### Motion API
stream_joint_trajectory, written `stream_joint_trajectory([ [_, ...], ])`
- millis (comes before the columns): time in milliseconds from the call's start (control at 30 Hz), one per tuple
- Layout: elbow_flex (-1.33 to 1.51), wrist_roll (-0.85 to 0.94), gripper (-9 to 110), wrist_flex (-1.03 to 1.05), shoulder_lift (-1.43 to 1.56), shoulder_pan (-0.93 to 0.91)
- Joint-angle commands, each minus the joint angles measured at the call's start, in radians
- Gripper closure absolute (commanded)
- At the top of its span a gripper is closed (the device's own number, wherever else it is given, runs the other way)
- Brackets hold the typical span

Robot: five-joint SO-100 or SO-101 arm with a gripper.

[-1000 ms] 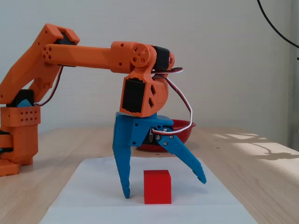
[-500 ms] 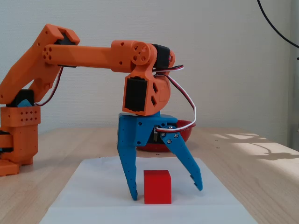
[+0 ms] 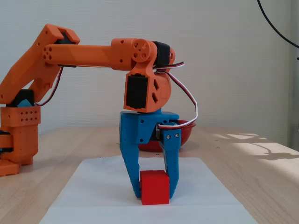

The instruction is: Grasp the red cube and put it in the red bowl

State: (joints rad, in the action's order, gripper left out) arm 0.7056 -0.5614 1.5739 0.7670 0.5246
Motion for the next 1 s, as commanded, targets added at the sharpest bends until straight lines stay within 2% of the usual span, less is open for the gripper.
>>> stream_joint_trajectory([
  [0,-0.091,0.003,101,0.017,0.109,0.012],
  [533,-0.204,0.075,101,0.238,0.261,-0.025],
  [967,-0.227,0.129,101,0.351,0.463,-0.13],
])
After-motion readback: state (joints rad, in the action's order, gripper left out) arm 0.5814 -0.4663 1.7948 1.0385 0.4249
